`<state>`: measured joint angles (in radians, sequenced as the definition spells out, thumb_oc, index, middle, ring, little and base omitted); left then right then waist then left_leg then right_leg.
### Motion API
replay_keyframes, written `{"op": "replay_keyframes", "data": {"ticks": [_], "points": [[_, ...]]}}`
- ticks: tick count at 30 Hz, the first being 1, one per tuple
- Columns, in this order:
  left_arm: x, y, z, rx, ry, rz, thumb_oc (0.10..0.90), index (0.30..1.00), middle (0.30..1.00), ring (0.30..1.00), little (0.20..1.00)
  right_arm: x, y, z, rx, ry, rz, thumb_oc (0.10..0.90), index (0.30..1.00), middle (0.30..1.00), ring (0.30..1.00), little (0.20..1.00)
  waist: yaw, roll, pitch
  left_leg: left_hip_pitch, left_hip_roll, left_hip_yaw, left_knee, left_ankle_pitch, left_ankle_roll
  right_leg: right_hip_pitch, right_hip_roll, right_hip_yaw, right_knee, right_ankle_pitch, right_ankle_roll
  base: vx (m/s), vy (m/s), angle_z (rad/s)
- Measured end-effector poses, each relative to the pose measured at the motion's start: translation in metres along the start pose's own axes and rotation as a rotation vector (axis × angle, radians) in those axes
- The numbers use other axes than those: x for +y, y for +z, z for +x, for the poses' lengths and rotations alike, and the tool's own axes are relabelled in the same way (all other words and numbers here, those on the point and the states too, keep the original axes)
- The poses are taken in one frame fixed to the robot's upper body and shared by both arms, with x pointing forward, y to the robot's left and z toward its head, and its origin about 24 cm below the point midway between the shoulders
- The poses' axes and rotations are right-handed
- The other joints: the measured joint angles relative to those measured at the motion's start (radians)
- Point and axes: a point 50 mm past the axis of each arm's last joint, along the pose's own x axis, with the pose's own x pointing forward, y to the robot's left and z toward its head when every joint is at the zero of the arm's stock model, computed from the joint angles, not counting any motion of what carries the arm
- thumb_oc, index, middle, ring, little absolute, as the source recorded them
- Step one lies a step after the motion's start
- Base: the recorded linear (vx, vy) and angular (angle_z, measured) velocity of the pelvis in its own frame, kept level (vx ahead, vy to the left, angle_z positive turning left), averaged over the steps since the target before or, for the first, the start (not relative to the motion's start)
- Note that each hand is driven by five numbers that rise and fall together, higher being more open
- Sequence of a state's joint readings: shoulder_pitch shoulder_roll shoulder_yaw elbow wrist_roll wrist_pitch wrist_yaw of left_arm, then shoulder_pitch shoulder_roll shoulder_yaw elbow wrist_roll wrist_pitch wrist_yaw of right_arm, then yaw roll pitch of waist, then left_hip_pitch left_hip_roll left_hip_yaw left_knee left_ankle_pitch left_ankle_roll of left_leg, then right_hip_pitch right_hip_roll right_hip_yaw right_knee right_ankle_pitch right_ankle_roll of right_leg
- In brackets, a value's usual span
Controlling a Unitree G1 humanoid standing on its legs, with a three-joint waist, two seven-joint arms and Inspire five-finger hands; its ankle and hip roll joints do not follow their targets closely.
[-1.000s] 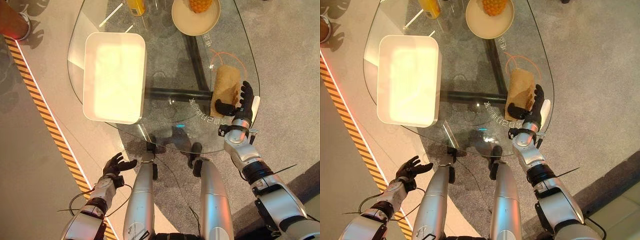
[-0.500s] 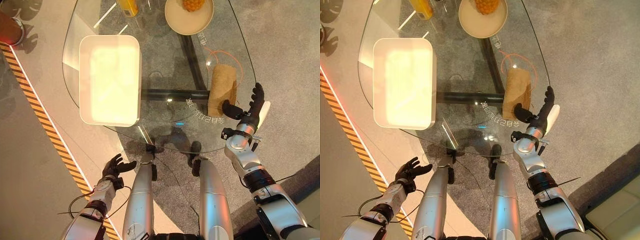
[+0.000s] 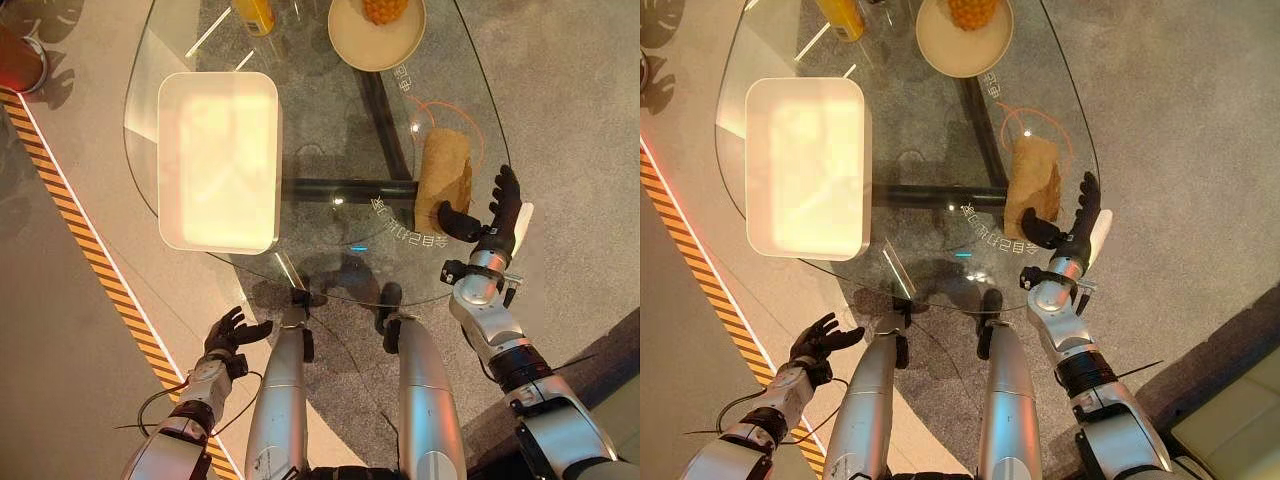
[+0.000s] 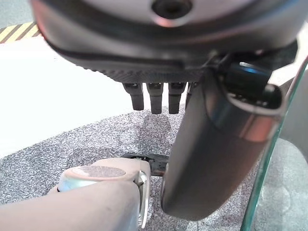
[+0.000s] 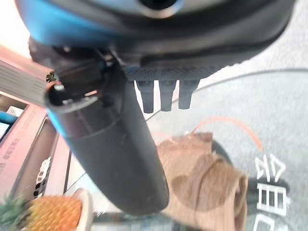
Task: Wipe the table with a cloth and put it in the basket.
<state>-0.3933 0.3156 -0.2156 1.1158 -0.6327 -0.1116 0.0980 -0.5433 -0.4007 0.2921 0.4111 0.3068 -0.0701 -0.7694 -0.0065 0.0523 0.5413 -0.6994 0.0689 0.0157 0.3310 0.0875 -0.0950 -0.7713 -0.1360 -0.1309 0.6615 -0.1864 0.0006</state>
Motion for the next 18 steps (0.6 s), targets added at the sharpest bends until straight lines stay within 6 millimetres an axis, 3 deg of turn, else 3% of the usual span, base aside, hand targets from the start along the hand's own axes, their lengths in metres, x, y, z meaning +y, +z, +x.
{"op": "replay_keyframes", "data": {"ticks": [6, 18], "points": [[-0.001, 0.001, 0.0, -0.005, -0.004, -0.001, 0.8, 0.9, 0.9, 0.9, 0.9, 0.014, -0.002, -0.009, -0.007, 0.081, -0.039, 0.8, 0.9, 0.9, 0.9, 0.9, 0.001, 0.0, 0.0, 0.0, 0.0, 0.0, -0.001, 0.0, 0.0, 0.0, 0.0, 0.0, 0.0, 0.0, 0.0, 0.0, 0.0, 0.0], [-0.005, 0.001, 0.0, -0.008, -0.012, -0.006, 0.8, 0.9, 0.9, 0.9, 0.9, 0.02, 0.0, -0.016, 0.004, 0.122, -0.064, 0.8, 0.9, 0.9, 0.9, 0.9, 0.0, -0.001, 0.0, 0.0, -0.001, 0.001, -0.001, 0.0, 0.0, 0.0, -0.001, 0.0, 0.0, -0.001, 0.001, 0.0, 0.0, 0.0]]}}
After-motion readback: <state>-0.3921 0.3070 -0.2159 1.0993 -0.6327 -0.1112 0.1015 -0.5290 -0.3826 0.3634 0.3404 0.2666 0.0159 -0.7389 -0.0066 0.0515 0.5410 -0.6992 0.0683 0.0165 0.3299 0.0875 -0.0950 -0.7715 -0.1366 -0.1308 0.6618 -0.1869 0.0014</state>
